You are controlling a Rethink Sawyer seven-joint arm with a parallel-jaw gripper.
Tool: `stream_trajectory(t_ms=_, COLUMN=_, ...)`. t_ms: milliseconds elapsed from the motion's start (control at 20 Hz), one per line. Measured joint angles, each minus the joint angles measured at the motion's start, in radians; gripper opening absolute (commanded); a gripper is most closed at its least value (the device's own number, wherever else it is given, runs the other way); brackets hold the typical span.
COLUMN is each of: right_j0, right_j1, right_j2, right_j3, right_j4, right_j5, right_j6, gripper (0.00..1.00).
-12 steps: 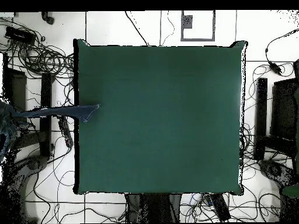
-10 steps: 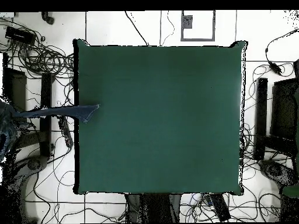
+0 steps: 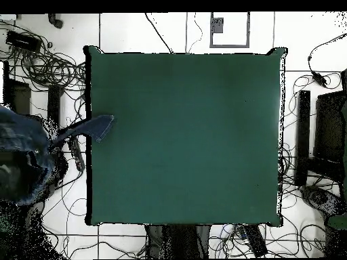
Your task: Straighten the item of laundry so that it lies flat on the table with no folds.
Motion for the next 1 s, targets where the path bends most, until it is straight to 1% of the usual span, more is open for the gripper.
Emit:
stream_trajectory(t_ms=450, right_j0=-0.11, right_j1=-0.123, right_j2=-0.071, right_j3=0.189, right_j4=0.034, right_j5=-0.081, right_j6=0.0, gripper=0.0)
stream_trajectory(t_ms=1000, right_j0=-0.219, right_j1=-0.216, right_j2=-0.101, right_j3=0.357, right_j4=0.051, right_j5=-0.147, right_j6=0.0, gripper=0.0)
